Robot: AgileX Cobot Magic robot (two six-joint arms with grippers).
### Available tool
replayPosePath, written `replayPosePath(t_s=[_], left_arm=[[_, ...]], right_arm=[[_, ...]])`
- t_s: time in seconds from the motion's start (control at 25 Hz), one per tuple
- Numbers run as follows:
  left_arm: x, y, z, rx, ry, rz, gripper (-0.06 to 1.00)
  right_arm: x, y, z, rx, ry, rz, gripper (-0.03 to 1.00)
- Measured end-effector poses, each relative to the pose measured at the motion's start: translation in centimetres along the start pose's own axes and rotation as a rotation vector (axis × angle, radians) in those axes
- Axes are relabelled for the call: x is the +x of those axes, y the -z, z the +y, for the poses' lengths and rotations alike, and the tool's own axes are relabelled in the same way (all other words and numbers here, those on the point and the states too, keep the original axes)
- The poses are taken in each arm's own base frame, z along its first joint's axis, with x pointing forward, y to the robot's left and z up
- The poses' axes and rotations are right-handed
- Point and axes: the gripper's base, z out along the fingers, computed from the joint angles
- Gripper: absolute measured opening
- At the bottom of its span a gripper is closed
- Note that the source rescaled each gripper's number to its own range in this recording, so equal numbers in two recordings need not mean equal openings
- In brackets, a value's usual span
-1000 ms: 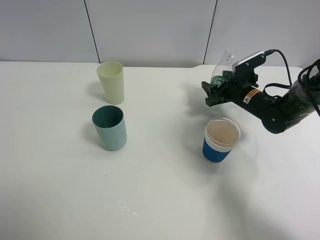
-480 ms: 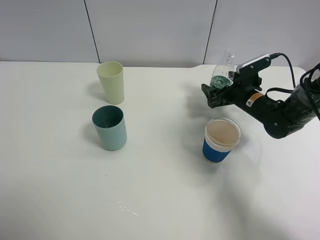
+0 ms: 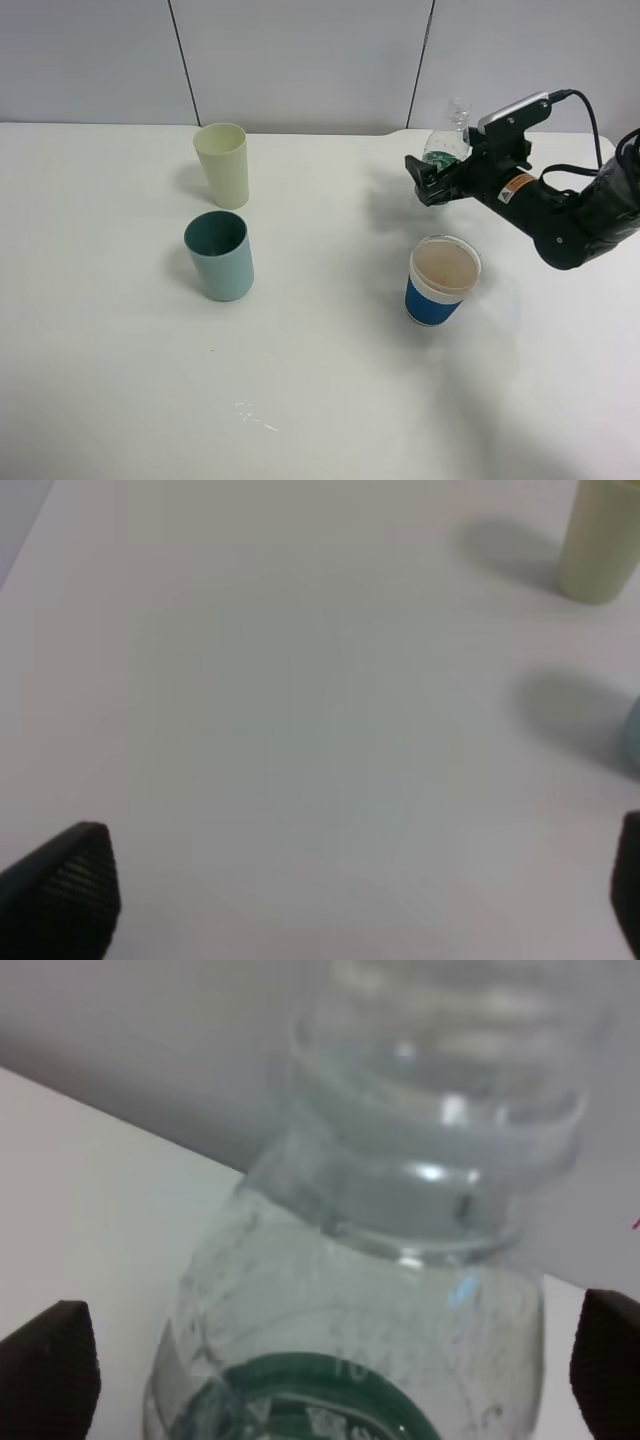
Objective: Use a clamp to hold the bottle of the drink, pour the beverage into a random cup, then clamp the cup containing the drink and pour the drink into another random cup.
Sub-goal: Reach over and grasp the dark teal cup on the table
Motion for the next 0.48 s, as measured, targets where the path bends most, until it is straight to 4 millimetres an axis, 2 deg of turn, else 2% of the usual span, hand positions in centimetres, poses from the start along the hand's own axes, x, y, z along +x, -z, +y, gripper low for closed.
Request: replayPosePath(t_s=[0.48], left_arm=[[0.0, 0.0, 0.0, 0.0, 0.001, 0.0, 1.0]], right_arm=[[-2.7, 3.0, 0.1, 0.008, 0.006, -0.018, 0.87]])
